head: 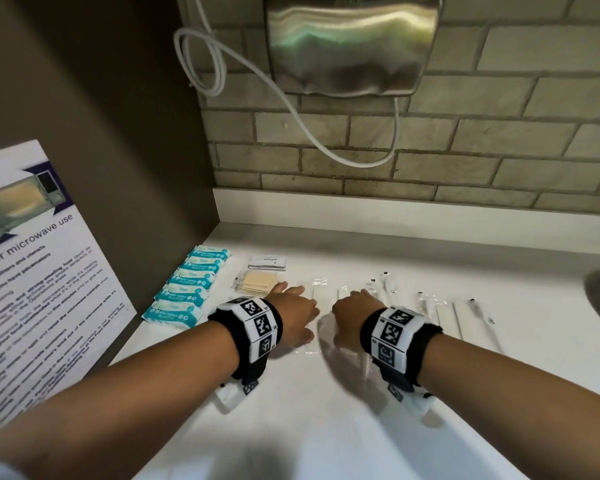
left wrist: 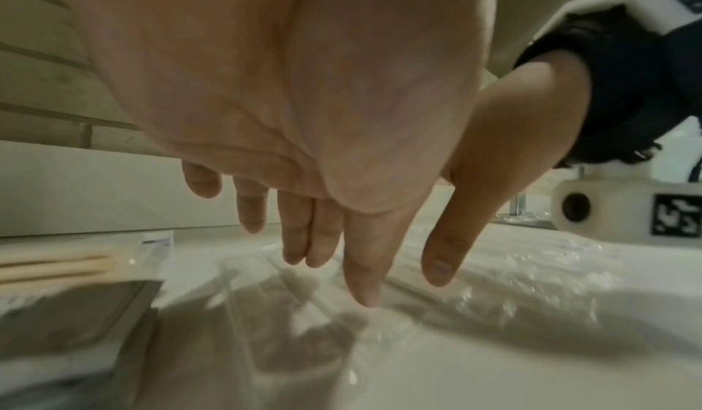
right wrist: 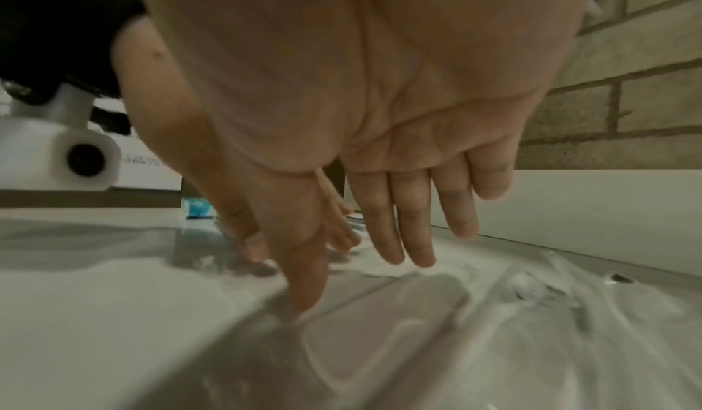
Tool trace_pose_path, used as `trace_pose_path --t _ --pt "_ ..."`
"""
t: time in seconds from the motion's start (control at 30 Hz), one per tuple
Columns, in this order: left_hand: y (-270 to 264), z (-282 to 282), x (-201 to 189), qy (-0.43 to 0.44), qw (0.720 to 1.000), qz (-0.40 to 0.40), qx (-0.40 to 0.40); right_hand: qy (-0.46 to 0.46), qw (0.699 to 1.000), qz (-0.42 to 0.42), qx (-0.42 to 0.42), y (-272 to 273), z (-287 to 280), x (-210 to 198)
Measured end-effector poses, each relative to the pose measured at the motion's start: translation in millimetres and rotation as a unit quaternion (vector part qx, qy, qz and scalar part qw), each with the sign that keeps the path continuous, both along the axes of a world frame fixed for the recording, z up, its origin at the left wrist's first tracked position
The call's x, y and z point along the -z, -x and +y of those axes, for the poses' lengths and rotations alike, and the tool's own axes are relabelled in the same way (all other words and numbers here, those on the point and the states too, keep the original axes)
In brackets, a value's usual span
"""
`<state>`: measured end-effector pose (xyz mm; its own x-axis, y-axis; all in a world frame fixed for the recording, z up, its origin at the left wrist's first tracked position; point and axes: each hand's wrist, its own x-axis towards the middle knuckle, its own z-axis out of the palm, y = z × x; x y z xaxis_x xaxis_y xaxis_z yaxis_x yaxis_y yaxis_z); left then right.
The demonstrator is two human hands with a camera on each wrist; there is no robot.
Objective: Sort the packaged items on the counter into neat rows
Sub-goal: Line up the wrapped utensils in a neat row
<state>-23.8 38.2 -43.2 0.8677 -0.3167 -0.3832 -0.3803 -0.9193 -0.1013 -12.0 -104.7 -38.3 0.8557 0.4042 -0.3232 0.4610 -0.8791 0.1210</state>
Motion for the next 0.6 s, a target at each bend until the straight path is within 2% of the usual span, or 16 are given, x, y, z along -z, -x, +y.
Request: trace_pose_path --t 0.1,0.6 --pt "4.1 -1.3 7.9 -0.002 1.0 0.006 0.001 0.016 1.0 0.012 -0.01 -0.1 -2.9 2.8" --pt "9.0 2.2 9.2 0.025 1.0 -0.01 0.008 -0.035 0.999 0.034 0.011 12.2 1.9 -4.2"
